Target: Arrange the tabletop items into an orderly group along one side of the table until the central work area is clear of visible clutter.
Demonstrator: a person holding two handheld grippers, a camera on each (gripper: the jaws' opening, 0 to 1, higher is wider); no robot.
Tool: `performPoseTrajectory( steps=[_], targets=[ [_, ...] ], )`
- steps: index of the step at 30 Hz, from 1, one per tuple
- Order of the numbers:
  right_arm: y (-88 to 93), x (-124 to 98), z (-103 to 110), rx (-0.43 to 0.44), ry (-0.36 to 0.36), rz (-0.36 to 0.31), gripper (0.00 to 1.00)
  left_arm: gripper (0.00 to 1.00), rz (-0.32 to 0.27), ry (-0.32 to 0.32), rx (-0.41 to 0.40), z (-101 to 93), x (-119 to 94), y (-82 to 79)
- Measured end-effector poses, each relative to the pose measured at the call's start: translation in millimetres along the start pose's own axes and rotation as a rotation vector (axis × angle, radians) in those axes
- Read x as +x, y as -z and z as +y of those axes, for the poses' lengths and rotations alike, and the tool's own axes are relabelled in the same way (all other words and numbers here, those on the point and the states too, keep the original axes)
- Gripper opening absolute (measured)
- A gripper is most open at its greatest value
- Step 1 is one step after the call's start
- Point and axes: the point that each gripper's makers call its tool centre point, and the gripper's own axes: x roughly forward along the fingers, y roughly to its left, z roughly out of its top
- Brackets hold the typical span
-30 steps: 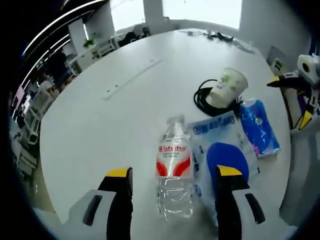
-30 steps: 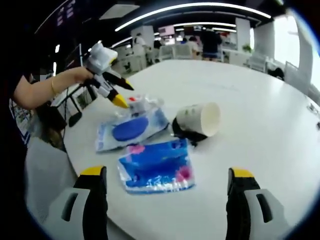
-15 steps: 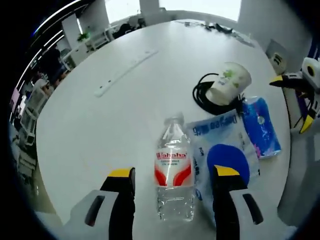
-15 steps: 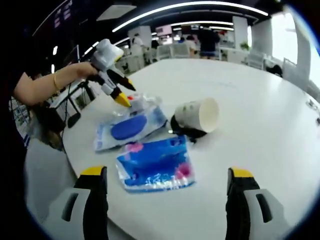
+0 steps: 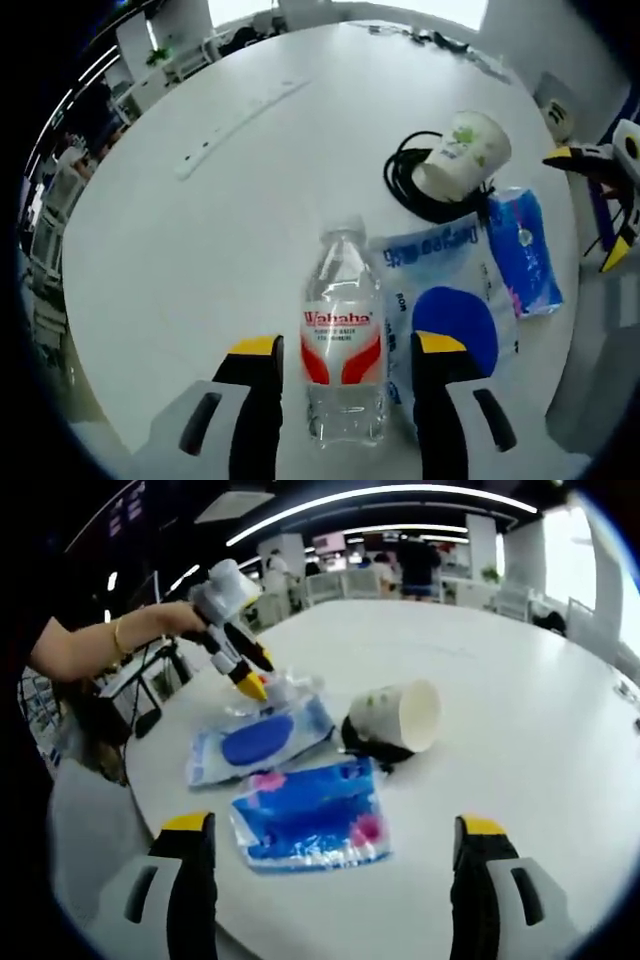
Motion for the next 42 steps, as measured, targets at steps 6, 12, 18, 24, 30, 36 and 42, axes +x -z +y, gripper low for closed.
performPoseTrajectory(
  steps=[6, 12, 18, 24, 30, 36, 42],
  targets=[
    [5.4, 3, 2, 0.013, -0.004, 0.007, 0.97, 0.46, 0.044, 0.016, 0.012, 0.8, 6, -0.8],
    [0.5, -3, 3, 0.042, -0.001, -0.022, 0.96, 0.44, 0.071, 0.016, 0.015, 1.2, 11, -1.3],
    [-0.5, -4, -2, 0.06, 0.015, -0.032, 0.95, 0.4, 0.098, 0.021, 0.014, 1.9, 14, -0.8],
    [-2.4, -5, -4, 0.064, 0.017, -0.037, 0.95, 0.38, 0.15, 0.026, 0.027, -0.9, 21, 4.4],
    [-3.5, -3, -1, 0.061, 0.014, -0.038, 0.95, 0.38, 0.189, 0.033, 0.013, 0.3, 22, 5.3],
    [0.1, -1, -1, 0.061, 0.01, -0.028, 0.94, 0.38, 0.213, 0.04, 0.006, 0.4, 23, 6.9],
    [-1.0, 0, -2, 0.06, 0.014, -0.028, 0.94, 0.36, 0.224, 0.039, 0.018, 4.6, 26, 5.3]
  ],
)
